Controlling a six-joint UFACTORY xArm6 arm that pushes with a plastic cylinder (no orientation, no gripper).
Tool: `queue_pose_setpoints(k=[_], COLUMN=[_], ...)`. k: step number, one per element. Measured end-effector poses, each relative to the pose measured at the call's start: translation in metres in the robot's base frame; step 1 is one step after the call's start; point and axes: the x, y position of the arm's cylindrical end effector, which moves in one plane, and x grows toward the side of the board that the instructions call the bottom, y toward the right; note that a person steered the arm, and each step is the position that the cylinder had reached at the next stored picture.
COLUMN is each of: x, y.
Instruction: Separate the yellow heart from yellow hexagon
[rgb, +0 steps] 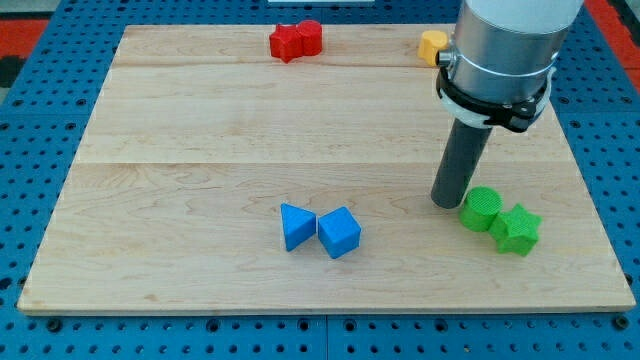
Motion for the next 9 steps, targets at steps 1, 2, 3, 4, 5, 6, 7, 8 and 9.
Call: queue_pose_setpoints(k=[1, 2, 3, 4, 5, 6, 7, 8, 9], x=[-0.004, 0.009, -0.01, -0.053, -0.096, -0.146, -0.175, -0.189, -0.208], y=[-0.031, -0.068, -0.044, -0.011, 0.003, 0.003, 0.009, 0.05, 0.09])
